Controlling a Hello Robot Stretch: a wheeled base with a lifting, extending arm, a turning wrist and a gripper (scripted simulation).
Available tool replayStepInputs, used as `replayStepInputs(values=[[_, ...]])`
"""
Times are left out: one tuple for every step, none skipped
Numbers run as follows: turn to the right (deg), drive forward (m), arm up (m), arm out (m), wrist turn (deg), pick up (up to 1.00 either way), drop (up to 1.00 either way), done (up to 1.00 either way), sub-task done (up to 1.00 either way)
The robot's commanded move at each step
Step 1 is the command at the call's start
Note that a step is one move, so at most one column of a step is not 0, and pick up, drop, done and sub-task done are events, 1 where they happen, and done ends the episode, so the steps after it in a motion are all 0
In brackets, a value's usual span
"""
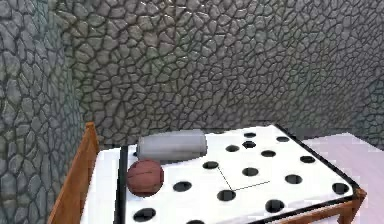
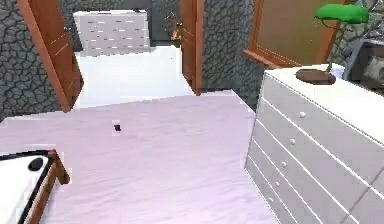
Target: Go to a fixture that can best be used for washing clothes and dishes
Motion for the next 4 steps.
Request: replayStepInputs(values=[[45.0, 0.0, 0.0, 0.0, 0.0, 0.0, 0.0, 0.0, 0.0], [45.0, 0.0, 0.0, 0.0, 0.0, 0.0, 0.0, 0.0, 0.0], [30.0, 0.0, 0.0, 0.0, 0.0, 0.0, 0.0, 0.0, 0.0], [0.0, 0.1, 0.0, 0.0, 0.0, 0.0, 0.0, 0.0, 0.0]])
